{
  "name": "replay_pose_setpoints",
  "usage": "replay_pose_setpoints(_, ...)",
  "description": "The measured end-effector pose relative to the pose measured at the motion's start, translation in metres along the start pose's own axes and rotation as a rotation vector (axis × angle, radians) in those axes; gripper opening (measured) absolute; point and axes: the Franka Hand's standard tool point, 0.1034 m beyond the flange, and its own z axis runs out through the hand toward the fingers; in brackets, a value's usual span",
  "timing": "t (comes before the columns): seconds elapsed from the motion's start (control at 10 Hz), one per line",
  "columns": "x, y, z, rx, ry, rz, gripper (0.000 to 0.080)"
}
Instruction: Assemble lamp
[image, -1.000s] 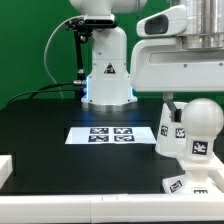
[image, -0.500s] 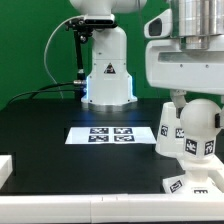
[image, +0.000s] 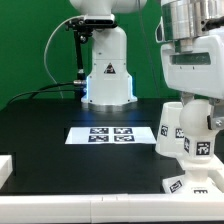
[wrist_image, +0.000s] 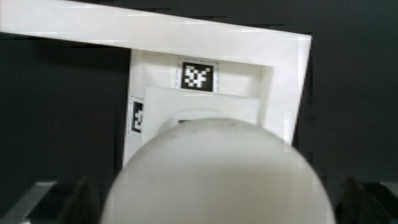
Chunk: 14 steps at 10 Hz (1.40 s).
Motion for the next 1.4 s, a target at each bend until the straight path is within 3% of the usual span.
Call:
replay_pose_setpoints(0.3, 0.0016, 0.0002, -0.0009, -0.041, 0.020, -0.513, 0.0698)
replay_pose_setpoints(0.7, 0.0031, 0.0007, -0.0003, -0.046, 0.018, -0.764, 0.0698)
replay_pose_setpoints(0.9, 0.0023, -0.0009, -0.0019, -0.113, 0.072, -1.179, 0.0698)
replay_pose_setpoints(1.0, 0.0021, -0.0010, -0.0016, -0.126, 0.070, -1.345, 0.0698)
replay_pose_setpoints(1.2, 0.0032, -0.0005, -0.0014, -0.126, 0.071, -1.325, 0.0689)
replay_pose_setpoints(1.3, 0.0034, -0.0006, -0.0015, -0.125, 0.072, -1.308, 0.0571)
replay_pose_setpoints(1.4, 0.0034, -0.0005, -0.0014, -0.125, 0.073, -1.298, 0.0571)
